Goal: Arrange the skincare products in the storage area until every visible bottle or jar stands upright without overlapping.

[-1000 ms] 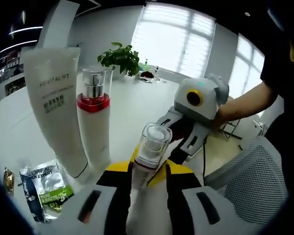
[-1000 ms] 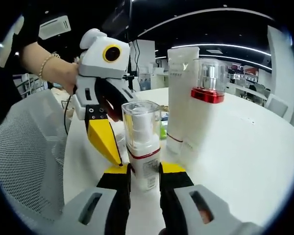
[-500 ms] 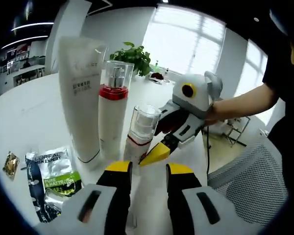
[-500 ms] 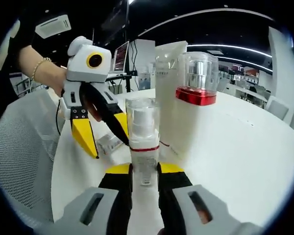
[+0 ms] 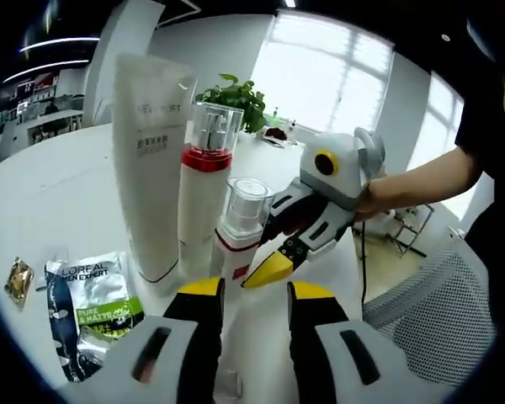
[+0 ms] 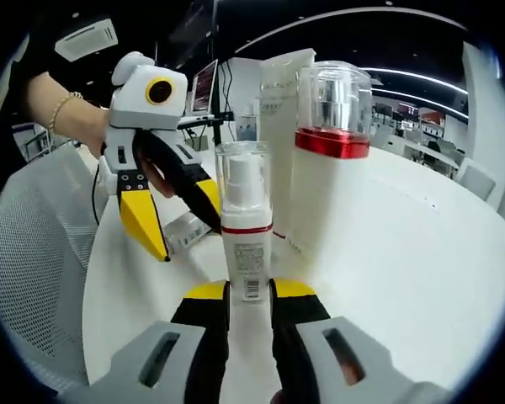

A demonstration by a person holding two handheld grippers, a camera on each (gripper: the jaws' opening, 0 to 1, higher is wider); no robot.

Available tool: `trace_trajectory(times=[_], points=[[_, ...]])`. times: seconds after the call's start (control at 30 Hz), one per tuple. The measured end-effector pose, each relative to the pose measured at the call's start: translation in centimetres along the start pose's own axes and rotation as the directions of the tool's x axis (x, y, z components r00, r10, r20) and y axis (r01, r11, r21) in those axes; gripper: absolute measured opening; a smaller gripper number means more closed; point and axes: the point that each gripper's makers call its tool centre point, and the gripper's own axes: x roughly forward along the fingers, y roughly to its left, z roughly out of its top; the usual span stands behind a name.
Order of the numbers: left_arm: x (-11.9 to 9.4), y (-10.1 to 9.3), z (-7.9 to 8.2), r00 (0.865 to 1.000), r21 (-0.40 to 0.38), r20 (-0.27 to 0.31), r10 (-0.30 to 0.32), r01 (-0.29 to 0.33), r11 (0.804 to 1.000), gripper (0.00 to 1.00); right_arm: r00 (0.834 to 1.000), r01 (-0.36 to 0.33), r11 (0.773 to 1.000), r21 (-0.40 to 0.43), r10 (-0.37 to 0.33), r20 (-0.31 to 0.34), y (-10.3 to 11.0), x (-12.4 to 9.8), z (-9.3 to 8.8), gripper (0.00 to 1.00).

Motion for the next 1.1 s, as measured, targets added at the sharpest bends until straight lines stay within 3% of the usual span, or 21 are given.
trace_trajectory(times=[0.53, 0.83, 1.1], points=[[0.7, -1.0, -0.4, 0.999, 0.017, -0.021, -0.025, 0.025, 1.000, 0.25, 1.000, 0.011, 1.000, -0.020, -0.011, -0.007, -0.5, 0.0, 0.1, 0.20], [0.5, 0.4, 0.1, 1.000, 0.006, -0.006, 0.014, -0.014, 1.000, 0.29, 0.999, 0.030, 0.999, -0.011, -0.030, -0.022, -0.7, -0.4, -0.3, 0.19], [1.2, -0.6, 0.1, 1.000, 0.021, -0.014, -0.014, 0.014, 1.000, 0.28, 0.999, 0.033, 0.999, -0.013, -0.033, -0.027, -0.7, -0.5, -0.4, 0.20]])
